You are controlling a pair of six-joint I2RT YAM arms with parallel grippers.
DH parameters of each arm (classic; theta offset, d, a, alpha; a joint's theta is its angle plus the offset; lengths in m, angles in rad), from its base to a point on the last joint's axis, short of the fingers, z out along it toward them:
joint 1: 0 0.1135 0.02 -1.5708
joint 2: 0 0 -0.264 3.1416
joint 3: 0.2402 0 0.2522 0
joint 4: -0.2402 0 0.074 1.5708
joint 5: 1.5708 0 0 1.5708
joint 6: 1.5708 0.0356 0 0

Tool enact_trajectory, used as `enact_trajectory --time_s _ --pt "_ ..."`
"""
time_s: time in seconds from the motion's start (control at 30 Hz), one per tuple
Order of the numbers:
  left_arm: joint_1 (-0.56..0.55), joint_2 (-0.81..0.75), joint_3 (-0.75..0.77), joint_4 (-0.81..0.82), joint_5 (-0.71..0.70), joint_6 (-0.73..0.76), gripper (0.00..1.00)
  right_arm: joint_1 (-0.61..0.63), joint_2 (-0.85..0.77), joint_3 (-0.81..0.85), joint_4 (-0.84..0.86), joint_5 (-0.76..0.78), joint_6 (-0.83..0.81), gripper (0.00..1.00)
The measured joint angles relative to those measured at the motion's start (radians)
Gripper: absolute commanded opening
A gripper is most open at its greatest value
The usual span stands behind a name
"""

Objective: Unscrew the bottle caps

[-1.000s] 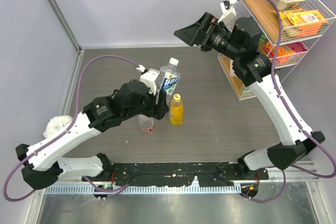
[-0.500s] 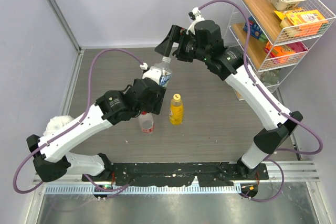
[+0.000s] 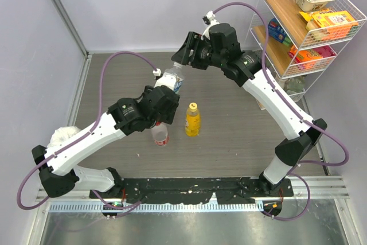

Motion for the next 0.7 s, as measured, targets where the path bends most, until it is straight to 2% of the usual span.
enact_trajectory --time_s 0.1,0.23,0.4,0.43,0.47,0.5,0.7 --pt "0.000 0.000 0.000 0.000 -0.003 0.000 0.00 0.000 0.000 -0.016 0.007 -0.010 0.009 0.58" --pt "0.000 0.000 0.000 0.000 -0.003 0.000 0.00 0.000 0.000 -0.040 0.021 -0.027 0.020 0.46" --pt "0.000 -0.001 0.000 -0.003 -0.006 -0.002 0.00 -0.002 0.000 -0.069 0.055 -0.057 0.046 0.24" --pt "0.000 -0.001 0.000 -0.004 -0.007 -0.002 0.00 -0.004 0.000 -0.077 0.065 -0.064 0.049 0.15" --pt "0.000 -0.001 0.000 -0.007 -0.009 -0.003 0.00 -0.006 0.000 -0.084 0.074 -0.068 0.053 0.11" --pt "0.000 -0.001 0.000 -0.011 -0.010 -0.005 0.00 -0.007 -0.001 -0.095 0.087 -0.076 0.058 0.03" --pt "0.000 -0.001 0.000 -0.025 -0.011 -0.013 0.00 -0.026 -0.022 -0.167 0.169 -0.122 0.085 0.02"
